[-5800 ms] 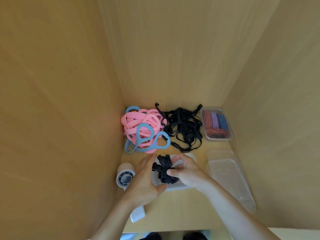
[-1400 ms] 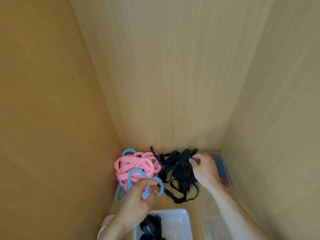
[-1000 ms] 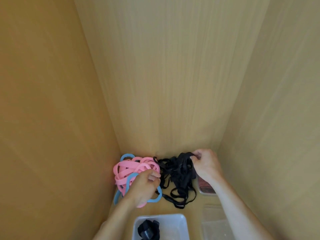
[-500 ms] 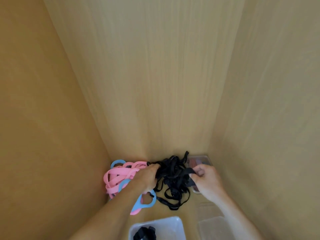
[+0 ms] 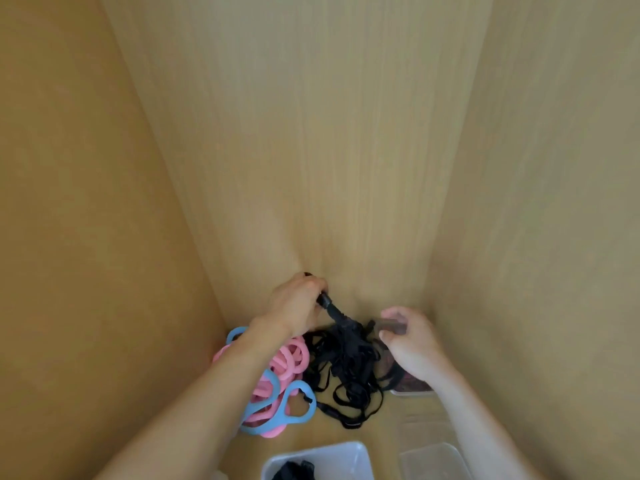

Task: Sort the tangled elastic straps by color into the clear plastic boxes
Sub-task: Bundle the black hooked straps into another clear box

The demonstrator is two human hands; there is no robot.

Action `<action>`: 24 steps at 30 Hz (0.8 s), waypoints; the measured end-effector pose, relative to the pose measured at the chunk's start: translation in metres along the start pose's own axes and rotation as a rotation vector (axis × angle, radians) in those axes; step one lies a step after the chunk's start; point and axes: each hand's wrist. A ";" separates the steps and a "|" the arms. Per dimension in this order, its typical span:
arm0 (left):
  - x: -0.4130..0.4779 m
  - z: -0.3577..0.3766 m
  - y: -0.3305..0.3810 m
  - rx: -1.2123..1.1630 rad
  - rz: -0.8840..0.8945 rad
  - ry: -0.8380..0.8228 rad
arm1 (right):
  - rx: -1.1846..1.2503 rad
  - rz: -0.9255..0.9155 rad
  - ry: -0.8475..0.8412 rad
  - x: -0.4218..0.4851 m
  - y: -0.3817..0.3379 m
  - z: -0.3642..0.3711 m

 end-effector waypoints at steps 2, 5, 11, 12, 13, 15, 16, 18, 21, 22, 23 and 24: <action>0.001 -0.021 0.012 0.081 0.097 0.073 | 0.000 -0.029 -0.025 0.006 -0.021 -0.009; 0.003 -0.054 0.028 0.172 0.196 0.174 | -0.046 -0.096 -0.105 0.015 -0.054 -0.020; 0.010 -0.108 0.054 0.242 0.311 0.277 | 0.051 -0.253 -0.210 0.033 -0.106 -0.033; 0.012 -0.114 0.056 0.222 0.314 0.285 | 0.088 -0.276 -0.213 0.035 -0.111 -0.034; 0.013 -0.117 0.057 0.186 0.317 0.296 | 0.124 -0.294 -0.211 0.036 -0.115 -0.035; 0.015 -0.117 0.056 0.060 0.319 0.327 | 0.187 -0.327 -0.200 0.036 -0.121 -0.037; 0.015 -0.114 0.055 -0.030 0.327 0.355 | 0.202 -0.343 -0.182 0.034 -0.124 -0.038; 0.010 -0.104 0.056 -0.248 0.359 0.470 | 0.228 -0.367 -0.121 0.031 -0.130 -0.044; -0.001 -0.070 0.056 -0.579 0.273 0.629 | 0.269 -0.388 -0.051 0.028 -0.142 -0.058; -0.003 -0.055 0.054 -0.680 0.183 0.578 | 0.285 -0.400 -0.038 0.027 -0.147 -0.062; -0.006 -0.039 0.053 -0.766 0.093 0.461 | 0.307 -0.414 -0.025 0.026 -0.152 -0.066; -0.008 -0.023 0.053 -0.820 0.020 0.296 | 0.334 -0.427 -0.012 0.025 -0.157 -0.070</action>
Point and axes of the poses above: each hand's wrist, its own x-axis towards the middle knuckle, its own z-axis out of the palm, y = z × x, and after that the axes turned 10 degrees about -y, right-handed
